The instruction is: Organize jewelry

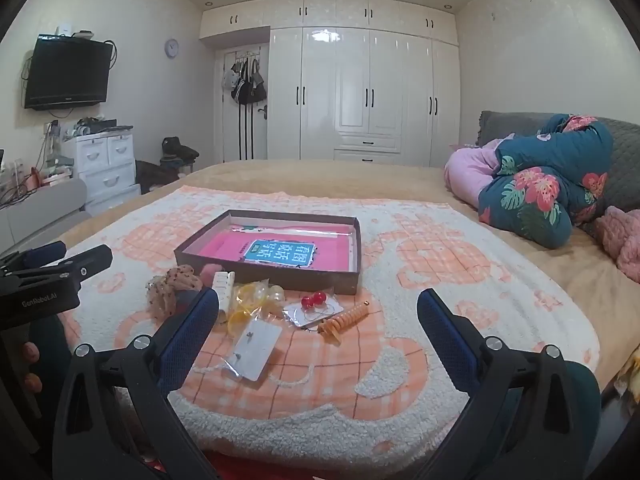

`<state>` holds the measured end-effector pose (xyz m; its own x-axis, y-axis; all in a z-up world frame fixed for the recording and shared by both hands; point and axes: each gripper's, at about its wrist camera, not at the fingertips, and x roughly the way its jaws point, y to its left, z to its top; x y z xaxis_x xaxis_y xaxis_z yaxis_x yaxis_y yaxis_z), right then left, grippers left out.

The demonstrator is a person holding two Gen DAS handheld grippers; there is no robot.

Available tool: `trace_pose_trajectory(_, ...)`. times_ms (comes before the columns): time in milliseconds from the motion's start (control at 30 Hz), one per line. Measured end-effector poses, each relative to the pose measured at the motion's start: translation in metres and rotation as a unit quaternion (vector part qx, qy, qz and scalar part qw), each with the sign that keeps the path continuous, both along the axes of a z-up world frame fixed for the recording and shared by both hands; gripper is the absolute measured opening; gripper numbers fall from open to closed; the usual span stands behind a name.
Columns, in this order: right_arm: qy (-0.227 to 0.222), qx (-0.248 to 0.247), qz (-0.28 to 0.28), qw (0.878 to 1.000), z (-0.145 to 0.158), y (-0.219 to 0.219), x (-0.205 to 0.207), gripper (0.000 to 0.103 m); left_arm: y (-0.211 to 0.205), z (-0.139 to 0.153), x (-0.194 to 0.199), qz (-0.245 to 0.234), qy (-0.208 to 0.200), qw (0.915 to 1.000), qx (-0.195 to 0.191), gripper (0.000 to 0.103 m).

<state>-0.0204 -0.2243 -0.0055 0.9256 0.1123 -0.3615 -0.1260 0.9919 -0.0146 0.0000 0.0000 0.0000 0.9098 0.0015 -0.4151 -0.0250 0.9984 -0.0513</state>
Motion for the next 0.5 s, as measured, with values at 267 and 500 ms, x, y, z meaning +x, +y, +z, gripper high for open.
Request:
trace_pose_trajectory(267,0.008,-0.007,0.007,1.000,0.002,0.001,-0.004,0.097,-0.006,-0.001,0.001,0.005,0.004,1.0000,0.007,0.092)
trace_pose_trajectory(500,0.007,-0.006,0.007,1.000,0.010,-0.002,-0.014,0.097,0.002,0.003,-0.004,0.001,-0.002,1.0000,-0.006,0.092)
